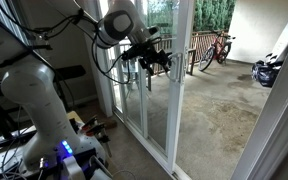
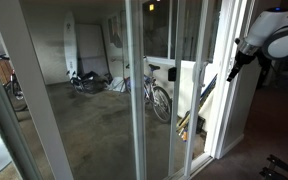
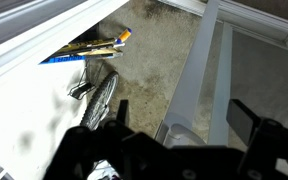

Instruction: Slide the outermost glass door fully to the right

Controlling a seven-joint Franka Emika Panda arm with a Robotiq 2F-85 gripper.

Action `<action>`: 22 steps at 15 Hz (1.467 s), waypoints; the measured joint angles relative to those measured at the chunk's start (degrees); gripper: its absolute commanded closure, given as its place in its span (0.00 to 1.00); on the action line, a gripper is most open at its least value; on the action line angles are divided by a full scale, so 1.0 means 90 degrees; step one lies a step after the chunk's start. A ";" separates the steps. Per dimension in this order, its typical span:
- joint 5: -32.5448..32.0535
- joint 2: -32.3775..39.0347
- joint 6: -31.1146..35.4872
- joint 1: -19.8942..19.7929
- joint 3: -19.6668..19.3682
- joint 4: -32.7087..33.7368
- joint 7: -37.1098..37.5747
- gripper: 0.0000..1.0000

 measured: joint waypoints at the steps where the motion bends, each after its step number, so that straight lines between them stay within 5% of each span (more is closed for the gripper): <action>1: -0.0282 0.0151 0.0178 -0.0151 0.0192 0.0045 0.0272 0.00; 6: -0.1417 0.0720 0.0453 -0.0646 0.1030 0.0435 0.1495 0.00; 22: -0.1654 0.1710 0.0719 -0.0447 0.1950 0.1228 0.1663 0.00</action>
